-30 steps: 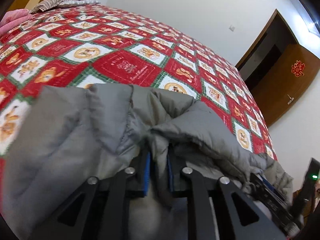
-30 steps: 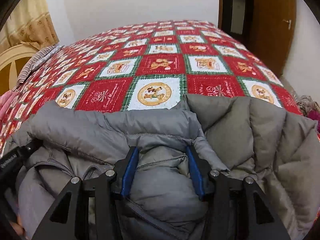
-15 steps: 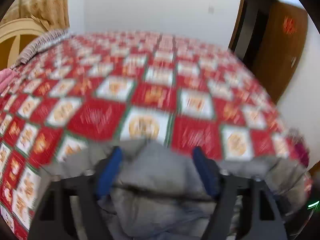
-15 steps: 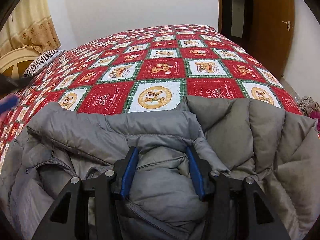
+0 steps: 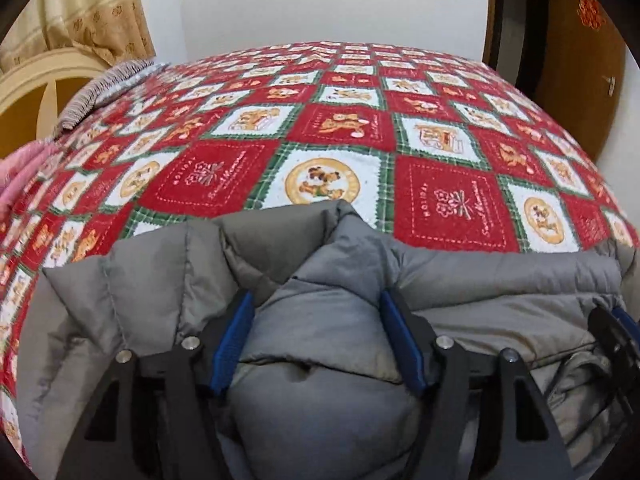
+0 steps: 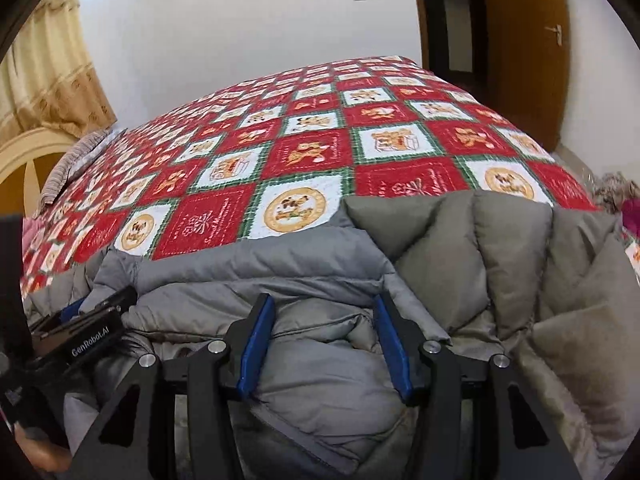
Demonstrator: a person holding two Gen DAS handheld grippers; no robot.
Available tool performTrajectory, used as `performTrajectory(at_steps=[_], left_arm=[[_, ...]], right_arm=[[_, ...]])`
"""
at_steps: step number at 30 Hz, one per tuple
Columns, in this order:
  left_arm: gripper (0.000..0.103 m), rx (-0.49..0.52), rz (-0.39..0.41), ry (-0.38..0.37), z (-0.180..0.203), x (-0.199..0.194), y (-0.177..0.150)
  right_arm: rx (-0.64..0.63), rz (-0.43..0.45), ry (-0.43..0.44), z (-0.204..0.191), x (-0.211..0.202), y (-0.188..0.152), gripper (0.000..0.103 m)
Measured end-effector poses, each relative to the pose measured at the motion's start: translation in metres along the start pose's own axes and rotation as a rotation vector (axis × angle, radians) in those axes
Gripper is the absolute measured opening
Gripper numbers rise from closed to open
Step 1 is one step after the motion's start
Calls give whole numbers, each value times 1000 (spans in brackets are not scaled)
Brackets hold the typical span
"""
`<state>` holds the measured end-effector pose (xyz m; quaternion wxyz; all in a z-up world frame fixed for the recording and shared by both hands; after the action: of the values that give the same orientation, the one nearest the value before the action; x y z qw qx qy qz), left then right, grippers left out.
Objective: Fold large clothes
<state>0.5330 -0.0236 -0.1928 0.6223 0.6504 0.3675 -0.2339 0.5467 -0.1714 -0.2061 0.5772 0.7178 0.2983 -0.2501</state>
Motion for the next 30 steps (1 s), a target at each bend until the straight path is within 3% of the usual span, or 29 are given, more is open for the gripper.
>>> performTrajectory(at_steps=[3, 6, 9, 10, 12, 14, 15, 19, 23, 30], left_arm=[[75, 6, 1, 19, -1, 2, 2], [76, -1, -9, -11, 0, 2, 3], [75, 6, -77, -131, -13, -18, 1], [75, -9, -65, -168, -20, -32, 1], [77, -41, 11, -234, -44, -71, -2], [87, -65, 76, -277, -77, -113, -10], [94, -79, 105, -309, -97, -136, -19], [96, -63, 172, -400, -156, -204, -63], [97, -29, 185, -434, -209, -254, -123], [100, -81, 102, -461, -260, -283, -207]], right_arm=[[-44, -41, -63, -5, 10, 1, 53], [-121, -69, -134, -13, 15, 2, 54], [-148, -122, -135, -15, 5, 4, 54], [-132, -112, -126, -15, -9, 5, 54], [-102, 44, -56, -18, -71, 7, 54], [-116, 156, -26, -18, -137, -2, 55], [-120, 188, -24, -17, -162, -8, 55], [-108, 288, 32, -4, -273, -46, 55], [-62, 372, 61, 24, -388, -97, 63], [-24, 446, 33, 64, -532, -158, 64]])
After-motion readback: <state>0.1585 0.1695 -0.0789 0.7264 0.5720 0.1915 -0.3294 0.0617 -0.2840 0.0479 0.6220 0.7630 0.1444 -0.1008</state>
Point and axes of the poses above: each gripper's, at about its wrist camera, not at the fingertips, and x roughly the way its jaws point, z to its right, y to its top, the point moved 6 cm from there along x, roughly the way its jaws point, and after that the axes turned 5 degrees about y, right-handed, at the moved point
